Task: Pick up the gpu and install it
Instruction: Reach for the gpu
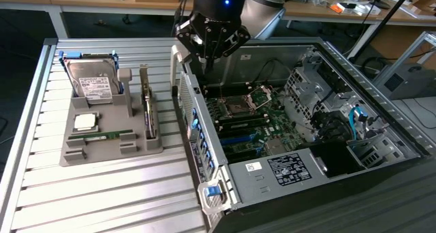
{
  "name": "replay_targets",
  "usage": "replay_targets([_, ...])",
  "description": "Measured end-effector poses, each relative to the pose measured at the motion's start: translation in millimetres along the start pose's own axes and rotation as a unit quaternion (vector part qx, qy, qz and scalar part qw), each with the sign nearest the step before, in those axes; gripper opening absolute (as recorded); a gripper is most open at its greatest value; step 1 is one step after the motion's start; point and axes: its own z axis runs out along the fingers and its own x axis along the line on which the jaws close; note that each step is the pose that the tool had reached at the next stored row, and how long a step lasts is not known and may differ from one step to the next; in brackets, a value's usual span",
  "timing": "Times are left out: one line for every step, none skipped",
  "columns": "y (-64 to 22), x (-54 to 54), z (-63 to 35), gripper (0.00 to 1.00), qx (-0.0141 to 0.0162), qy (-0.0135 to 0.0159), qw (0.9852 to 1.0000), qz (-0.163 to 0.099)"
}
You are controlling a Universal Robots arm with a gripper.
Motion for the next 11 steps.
replay_targets([0.0,0.1,0.0,0.11,0.0000,0.0000,1.0000,0.000])
replay_targets([0.0,0.4,0.0,0.11,0.0000,0.0000,1.0000,0.000])
replay_targets([-0.1,0.7,0.0,0.11,0.0000,0.0000,1.0000,0.000])
replay_targets([-0.1,1.3,0.0,0.11,0.0000,0.0000,1.0000,0.000])
replay_targets([-0.1,1.6,-0.1,0.11,0.0000,0.0000,1.0000,0.000])
replay_targets([-0.2,2.1,-0.1,0.11,0.0000,0.0000,1.0000,0.000])
replay_targets([-0.2,2.6,-0.1,0.11,0.0000,0.0000,1.0000,0.000])
replay_targets([-0.2,3.0,-0.1,0.11,0.0000,0.0000,1.0000,0.000])
replay_targets([-0.3,3.6,-0.1,0.11,0.0000,0.0000,1.0000,0.000])
replay_targets([-0.3,4.2,-0.1,0.11,0.0000,0.0000,1.0000,0.000])
replay_targets([-0.3,4.7,-0.1,0.11,0.0000,0.0000,1.0000,0.000])
